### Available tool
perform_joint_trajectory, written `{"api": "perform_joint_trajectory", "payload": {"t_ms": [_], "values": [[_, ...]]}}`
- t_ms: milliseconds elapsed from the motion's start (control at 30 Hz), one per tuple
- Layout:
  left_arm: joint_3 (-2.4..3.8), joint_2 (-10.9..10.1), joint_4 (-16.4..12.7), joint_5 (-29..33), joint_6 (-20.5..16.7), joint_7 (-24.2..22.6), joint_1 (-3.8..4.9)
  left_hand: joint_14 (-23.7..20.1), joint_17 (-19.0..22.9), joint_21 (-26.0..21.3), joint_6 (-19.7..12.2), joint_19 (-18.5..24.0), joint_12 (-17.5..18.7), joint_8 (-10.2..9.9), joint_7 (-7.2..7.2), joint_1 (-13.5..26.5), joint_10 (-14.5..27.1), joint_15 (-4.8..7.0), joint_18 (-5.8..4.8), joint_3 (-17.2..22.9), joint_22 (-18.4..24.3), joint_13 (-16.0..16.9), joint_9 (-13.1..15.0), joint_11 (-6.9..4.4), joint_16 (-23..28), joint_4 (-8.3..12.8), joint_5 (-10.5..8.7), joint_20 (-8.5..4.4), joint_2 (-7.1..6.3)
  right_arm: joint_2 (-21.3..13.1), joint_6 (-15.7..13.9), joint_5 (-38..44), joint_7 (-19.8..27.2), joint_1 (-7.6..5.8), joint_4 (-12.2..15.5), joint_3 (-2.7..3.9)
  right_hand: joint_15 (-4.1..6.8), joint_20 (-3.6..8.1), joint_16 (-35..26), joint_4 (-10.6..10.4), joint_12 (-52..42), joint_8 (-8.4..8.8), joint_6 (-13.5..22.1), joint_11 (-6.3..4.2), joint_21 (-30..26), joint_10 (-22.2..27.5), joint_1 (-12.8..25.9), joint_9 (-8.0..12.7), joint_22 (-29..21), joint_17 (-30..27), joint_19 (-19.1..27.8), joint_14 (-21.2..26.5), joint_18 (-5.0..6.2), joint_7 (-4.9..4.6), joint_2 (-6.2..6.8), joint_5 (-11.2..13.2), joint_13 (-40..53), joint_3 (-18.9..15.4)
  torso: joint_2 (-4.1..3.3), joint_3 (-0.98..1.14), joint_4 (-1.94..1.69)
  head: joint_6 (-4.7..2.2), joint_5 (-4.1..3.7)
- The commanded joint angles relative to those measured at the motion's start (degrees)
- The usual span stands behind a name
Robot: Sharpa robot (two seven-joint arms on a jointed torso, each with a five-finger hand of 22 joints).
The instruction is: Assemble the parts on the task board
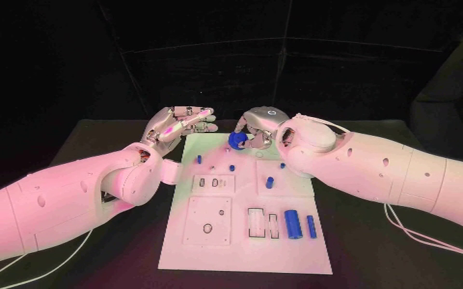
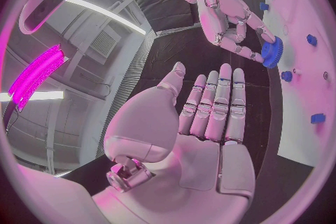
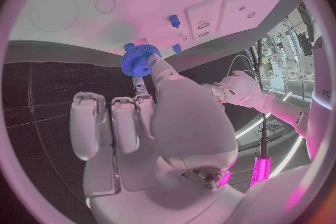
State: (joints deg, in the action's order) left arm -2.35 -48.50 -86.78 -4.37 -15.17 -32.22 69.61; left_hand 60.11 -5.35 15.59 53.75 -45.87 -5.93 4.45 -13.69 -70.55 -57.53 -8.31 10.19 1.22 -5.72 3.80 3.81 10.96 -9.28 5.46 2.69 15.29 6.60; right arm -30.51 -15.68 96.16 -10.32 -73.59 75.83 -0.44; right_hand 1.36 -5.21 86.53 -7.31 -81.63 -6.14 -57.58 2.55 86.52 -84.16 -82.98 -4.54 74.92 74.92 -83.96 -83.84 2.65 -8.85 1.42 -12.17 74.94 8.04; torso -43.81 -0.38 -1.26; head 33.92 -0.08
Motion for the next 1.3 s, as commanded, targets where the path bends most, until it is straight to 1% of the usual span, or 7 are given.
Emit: {"api": "perform_joint_trajectory", "payload": {"t_ms": [33,333,567,767,933,1133,1300], "values": [[0.04,0.04,-0.11,-0.25,0.58,-0.28,0.08,0.11,0.09,-0.23,-0.31,-0.32,0.2,-0.25,-0.7,-0.48,0.01,-0.25,0.4,0.16,0.1,-0.04,-0.03,0.13,0.23,0.29,0.28,-0.12,0.31,1.22,-0.82,1.9,-0.91,0.15,-1.02,0.01,0.15,0.22,0.26,-0.42,0.38,-0.75,-3.52,-0.07,0.31,-0.12,0.36,-0.27,7.39,7.18,-0.22,-4.53,-0.82,1.56,-0.14,0.36,6.01,0.82,-0.04,0.04,0.06,0.11,0.11],[0.04,0.25,0.03,-0.25,0.53,-0.3,0.09,0.13,0.09,-0.23,-0.31,-0.34,0.21,-0.26,-0.69,-0.52,-0.01,-0.25,0.4,0.22,0.11,-0.03,-0.03,0.13,0.24,0.34,0.28,-0.13,0.34,5.43,1.44,2.46,-1.37,1.47,-5.22,-0.03,0.12,0.2,0.22,-0.46,0.47,-0.58,-3.41,-0.05,0.33,-0.06,0.69,-0.19,7.44,7.11,-0.25,-4.51,-0.83,1.51,-0.04,0.56,5.95,1.03,-0.03,0.08,0.08,0.31,0.22],[0.04,0.2,0.09,-0.25,0.47,-0.3,0.09,0.13,0.09,-0.23,-0.31,-0.34,0.21,-0.26,-0.69,-0.52,-0.01,-0.25,0.4,0.22,0.11,-0.03,-0.03,0.13,0.24,0.34,0.28,-0.13,0.34,6.86,2.22,2.69,-1.58,2.02,-6.87,-0.04,0.07,0.17,0.16,-0.49,0.77,-0.39,-3.28,0.0,0.33,0.14,1.04,-0.1,7.43,6.98,-0.24,-4.49,-0.83,1.45,0.13,0.75,5.68,1.17,-0.05,0.16,0.09,0.41,0.38],[0.05,0.3,0.19,-0.25,0.47,-0.31,0.09,0.13,0.09,-0.23,-0.31,-0.34,0.21,-0.26,-0.69,-0.52,-0.01,-0.25,0.4,0.22,0.11,-0.03,-0.03,0.13,0.24,0.34,0.28,-0.13,0.34,8.16,1.96,2.99,-2.0,2.26,-7.99,-0.05,-0.08,0.07,0.15,-0.46,1.1,0.13,-2.73,0.16,0.31,0.38,1.54,0.12,7.43,6.99,-0.22,-4.49,-0.83,1.23,0.48,0.88,5.43,1.5,-0.03,0.09,0.09,0.37,0.41],[0.05,0.37,0.21,-0.25,0.48,-0.31,0.09,0.13,0.09,-0.23,-0.31,-0.34,0.21,-0.26,-0.69,-0.52,-0.01,-0.25,0.4,0.22,0.11,-0.03,-0.03,0.13,0.24,0.34,0.28,-0.13,0.34,8.76,1.98,3.23,-2.21,2.32,-8.47,-0.05,-0.34,-0.13,0.12,-0.59,1.37,0.9,-1.86,0.5,0.3,0.55,2.45,0.39,7.42,6.95,-0.2,-4.48,-0.83,0.82,1.1,1.39,5.24,1.54,-0.05,0.07,0.1,0.51,0.44],[0.05,0.37,0.22,-0.26,0.37,-0.2,0.09,0.14,0.1,-0.25,-0.3,-0.36,0.26,-0.28,-0.69,-0.54,-0.02,-0.25,0.39,0.31,0.14,-0.03,-0.03,0.13,0.29,0.45,0.28,-0.14,0.36,9.14,2.67,3.32,-2.31,2.35,-8.76,-0.05,-0.88,-0.63,0.09,-1.34,2.17,2.16,-0.19,1.1,0.24,1.08,4.88,0.67,7.32,6.92,-0.11,-4.47,-0.8,0.23,2.61,1.72,4.54,0.26,0.0,0.07,0.13,0.41,0.39],[0.05,0.39,0.19,-0.26,0.36,-0.14,0.09,0.14,0.11,-0.25,-0.3,-0.37,0.27,-0.28,-0.69,-0.55,-0.02,-0.25,0.39,0.33,0.15,-0.04,-0.03,0.13,0.3,0.47,0.28,-0.14,0.37,9.27,3.51,3.4,-3.27,2.36,-9.07,-0.06,-1.29,-1.04,-0.14,-1.93,3.29,2.67,2.29,1.58,0.09,1.88,6.4,0.81,7.05,6.44,0.12,-4.35,-0.73,-0.26,3.3,3.44,3.54,-1.17,-0.02,0.09,0.1,0.47,0.46]]}}
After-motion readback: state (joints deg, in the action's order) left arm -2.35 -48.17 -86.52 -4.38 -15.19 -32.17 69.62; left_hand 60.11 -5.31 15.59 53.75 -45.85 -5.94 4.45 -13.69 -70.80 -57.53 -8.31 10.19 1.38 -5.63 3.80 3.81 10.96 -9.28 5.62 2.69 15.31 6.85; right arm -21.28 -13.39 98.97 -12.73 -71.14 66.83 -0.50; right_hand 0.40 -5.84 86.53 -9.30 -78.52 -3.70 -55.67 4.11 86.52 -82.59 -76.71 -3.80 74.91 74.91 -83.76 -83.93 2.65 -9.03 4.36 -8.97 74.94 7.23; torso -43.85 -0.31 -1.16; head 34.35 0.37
